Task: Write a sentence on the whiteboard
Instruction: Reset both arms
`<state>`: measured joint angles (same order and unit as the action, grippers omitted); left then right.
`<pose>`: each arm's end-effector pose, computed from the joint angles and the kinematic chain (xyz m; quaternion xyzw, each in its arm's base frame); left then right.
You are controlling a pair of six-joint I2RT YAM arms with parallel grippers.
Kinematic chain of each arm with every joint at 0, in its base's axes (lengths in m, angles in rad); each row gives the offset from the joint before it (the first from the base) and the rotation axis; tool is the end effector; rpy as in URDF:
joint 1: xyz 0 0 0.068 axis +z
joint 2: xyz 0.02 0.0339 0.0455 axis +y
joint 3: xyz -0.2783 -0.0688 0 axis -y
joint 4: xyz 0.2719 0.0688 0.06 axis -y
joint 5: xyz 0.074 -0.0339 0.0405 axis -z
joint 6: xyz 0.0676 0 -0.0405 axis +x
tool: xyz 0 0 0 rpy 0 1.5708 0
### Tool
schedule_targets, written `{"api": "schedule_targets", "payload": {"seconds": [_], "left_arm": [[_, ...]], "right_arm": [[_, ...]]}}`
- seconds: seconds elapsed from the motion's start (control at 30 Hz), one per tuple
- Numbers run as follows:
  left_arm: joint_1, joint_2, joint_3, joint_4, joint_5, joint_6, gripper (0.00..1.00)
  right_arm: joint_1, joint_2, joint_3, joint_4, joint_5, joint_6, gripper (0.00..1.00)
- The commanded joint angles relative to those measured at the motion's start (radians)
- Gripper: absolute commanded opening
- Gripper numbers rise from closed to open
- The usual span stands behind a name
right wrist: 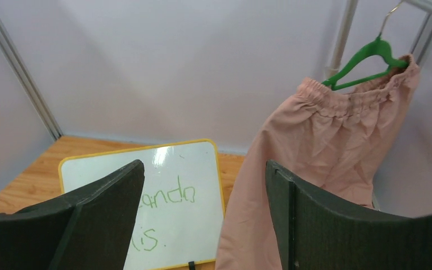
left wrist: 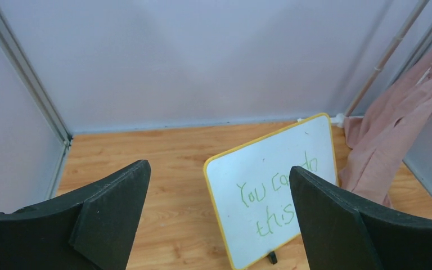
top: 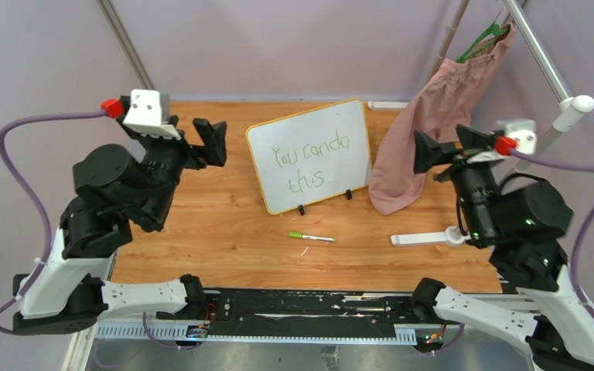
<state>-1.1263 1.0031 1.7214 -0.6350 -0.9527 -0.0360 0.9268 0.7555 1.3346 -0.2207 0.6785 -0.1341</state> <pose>0.1135 -0.1103 0.5817 0.0235 0.6895 -0.0996 0.7171 0.1124 0.0791 0.5478 -0.0359 0.6018 0.1243 0.7881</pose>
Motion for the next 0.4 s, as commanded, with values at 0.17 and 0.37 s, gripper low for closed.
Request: {"api": "schedule_targets", "payload": {"seconds": [0.17,0.37], "left_arm": [[0.003,-0.139,-0.122,0.095,0.002,-0.003,1.0],[0.003,-0.158,-0.143,0.076,0.014,-0.044,1.0]], "right_arm": [[-0.008,-0.166,-0.099,0.021,-0.002,0.088,0.86],[-0.008,-0.177,-0.135,0.029,0.043,0.171,0.86]]}}
